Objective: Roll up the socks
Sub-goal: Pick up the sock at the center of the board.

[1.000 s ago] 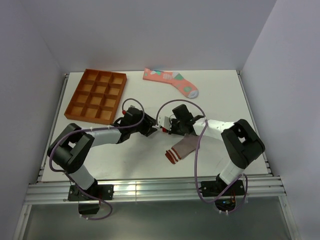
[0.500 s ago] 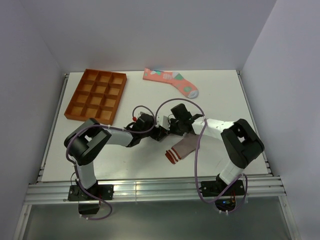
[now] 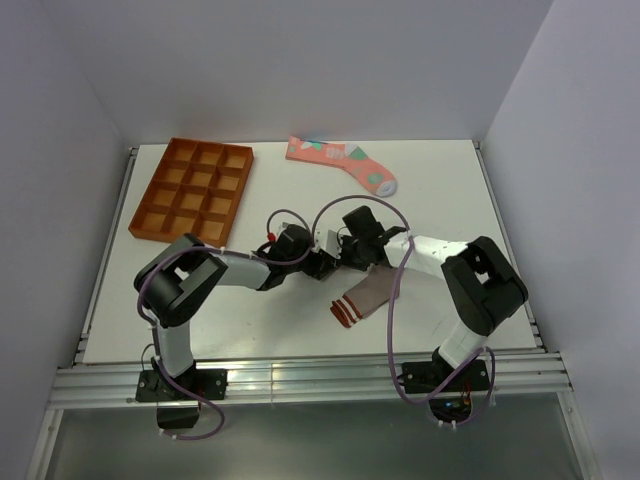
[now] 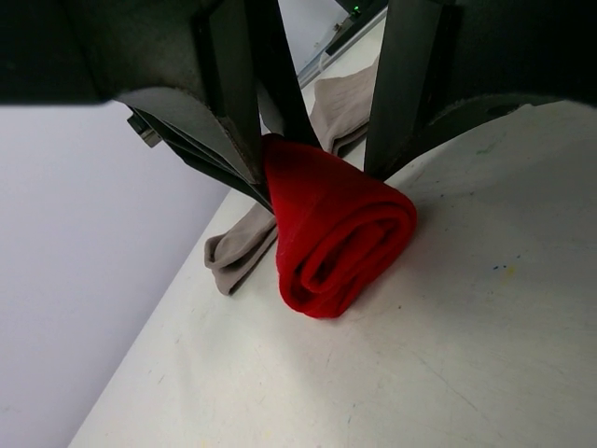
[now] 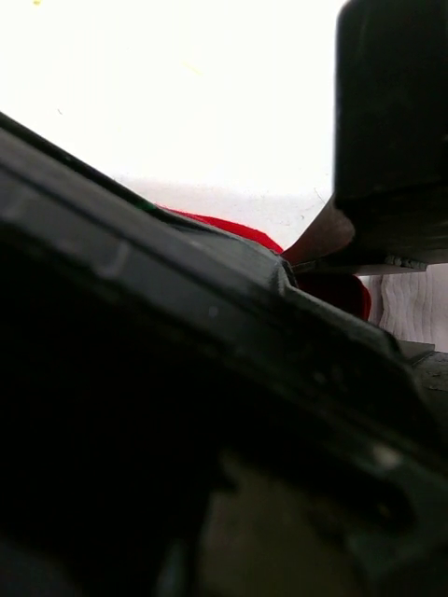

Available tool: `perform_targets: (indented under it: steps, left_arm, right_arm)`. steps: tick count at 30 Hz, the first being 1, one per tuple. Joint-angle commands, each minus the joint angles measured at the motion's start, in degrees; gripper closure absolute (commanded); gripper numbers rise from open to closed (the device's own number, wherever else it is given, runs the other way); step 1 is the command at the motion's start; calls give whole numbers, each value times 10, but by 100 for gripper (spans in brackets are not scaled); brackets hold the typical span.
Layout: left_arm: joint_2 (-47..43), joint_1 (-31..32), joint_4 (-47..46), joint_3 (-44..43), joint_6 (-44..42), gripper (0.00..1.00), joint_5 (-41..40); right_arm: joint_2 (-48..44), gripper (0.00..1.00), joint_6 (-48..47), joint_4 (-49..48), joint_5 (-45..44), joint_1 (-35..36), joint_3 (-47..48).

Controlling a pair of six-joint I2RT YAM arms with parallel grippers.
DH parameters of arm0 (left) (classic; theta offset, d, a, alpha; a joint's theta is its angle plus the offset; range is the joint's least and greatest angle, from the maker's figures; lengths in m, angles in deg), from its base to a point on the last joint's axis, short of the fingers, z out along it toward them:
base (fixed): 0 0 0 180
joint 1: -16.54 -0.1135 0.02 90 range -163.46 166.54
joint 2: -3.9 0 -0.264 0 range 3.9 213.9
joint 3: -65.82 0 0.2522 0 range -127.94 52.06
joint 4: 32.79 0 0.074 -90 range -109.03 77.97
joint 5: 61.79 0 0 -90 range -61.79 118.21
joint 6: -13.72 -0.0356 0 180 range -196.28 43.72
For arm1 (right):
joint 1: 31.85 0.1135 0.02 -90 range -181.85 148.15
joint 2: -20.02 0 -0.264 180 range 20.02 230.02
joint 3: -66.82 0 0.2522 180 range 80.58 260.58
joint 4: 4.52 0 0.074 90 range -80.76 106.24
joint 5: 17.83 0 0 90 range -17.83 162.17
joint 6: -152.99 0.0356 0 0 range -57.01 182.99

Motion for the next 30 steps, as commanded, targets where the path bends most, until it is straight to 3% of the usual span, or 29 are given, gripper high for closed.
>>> perform_targets:
  steps: [1,30]
  left_arm:
    - [14,16,6,-28,7,48,-10]
    - [65,15,36,-35,26,48,-3]
  right_arm:
    - [-1,100,11,-3,30,10,32]
    - [-41,100,52,-33,45,11,31]
